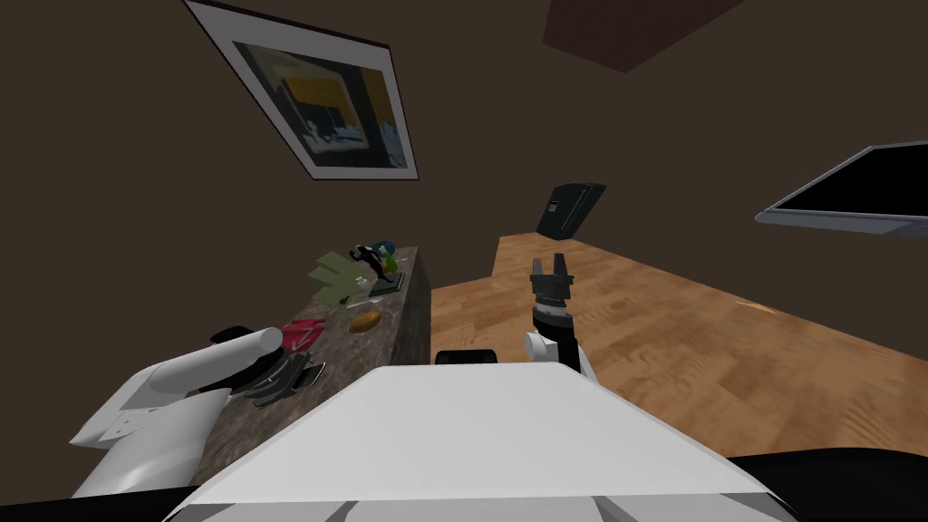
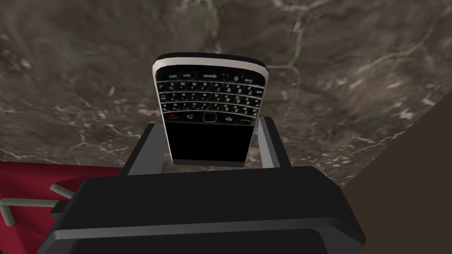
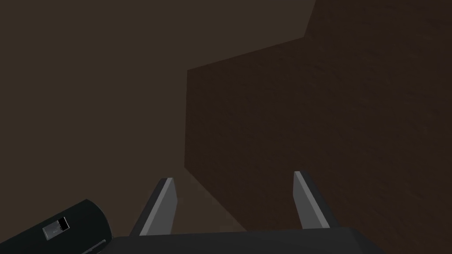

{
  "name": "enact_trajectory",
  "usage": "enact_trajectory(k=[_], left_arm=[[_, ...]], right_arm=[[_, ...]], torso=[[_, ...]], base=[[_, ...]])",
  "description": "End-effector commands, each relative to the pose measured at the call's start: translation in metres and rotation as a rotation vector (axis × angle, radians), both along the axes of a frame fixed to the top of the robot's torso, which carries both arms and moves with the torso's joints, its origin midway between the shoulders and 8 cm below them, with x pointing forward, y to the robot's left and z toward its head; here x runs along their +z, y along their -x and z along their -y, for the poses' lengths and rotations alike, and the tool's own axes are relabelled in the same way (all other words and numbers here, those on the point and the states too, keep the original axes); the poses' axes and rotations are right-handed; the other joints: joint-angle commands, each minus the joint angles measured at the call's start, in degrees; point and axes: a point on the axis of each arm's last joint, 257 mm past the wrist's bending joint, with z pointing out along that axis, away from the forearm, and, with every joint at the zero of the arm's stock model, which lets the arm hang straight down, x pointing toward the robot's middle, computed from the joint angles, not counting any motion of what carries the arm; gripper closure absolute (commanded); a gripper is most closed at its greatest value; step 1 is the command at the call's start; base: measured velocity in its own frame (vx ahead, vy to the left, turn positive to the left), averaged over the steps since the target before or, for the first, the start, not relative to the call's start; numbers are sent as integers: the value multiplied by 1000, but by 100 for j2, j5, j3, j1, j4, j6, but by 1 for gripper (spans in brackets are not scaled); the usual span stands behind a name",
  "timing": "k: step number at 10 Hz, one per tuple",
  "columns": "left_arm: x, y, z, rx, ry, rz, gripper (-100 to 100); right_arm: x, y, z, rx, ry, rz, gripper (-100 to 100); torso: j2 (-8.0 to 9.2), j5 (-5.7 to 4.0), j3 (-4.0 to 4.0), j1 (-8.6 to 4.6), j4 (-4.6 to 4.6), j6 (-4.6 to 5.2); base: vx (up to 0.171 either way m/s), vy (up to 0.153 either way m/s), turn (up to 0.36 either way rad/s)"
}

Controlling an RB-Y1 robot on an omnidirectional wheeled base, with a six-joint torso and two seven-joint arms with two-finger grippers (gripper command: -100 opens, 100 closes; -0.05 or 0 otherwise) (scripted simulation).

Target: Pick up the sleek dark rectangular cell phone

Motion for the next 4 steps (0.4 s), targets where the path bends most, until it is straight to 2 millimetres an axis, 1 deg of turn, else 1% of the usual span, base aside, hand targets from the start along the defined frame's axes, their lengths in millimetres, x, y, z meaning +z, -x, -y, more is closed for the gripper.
enact_trajectory(k=[1, 2, 3, 4], left_arm=[[11, 4, 0, -18, 1, -3, 100], [15, 6, 0, -27, 1, -5, 100], [13, 5, -1, -21, 0, -2, 100], [14, 5, -1, -22, 0, -4, 0]], right_arm=[[0, 0, 0, 0, 0, 0, 0], [0, 0, 0, 0, 0, 0, 0], [0, 0, 0, 0, 0, 0, 0], [0, 0, 0, 0, 0, 0, 0]], torso=[[0, 0, 0, 0, 0, 0], [-20, -6, -10, -15, -4, -10], [-38, -8, -21, -22, -7, -5], [-27, -3, -16, -12, -7, 2]], base=[[87, -41, 157], [132, -46, 172], [54, -17, 34], [8, -5, -5]])
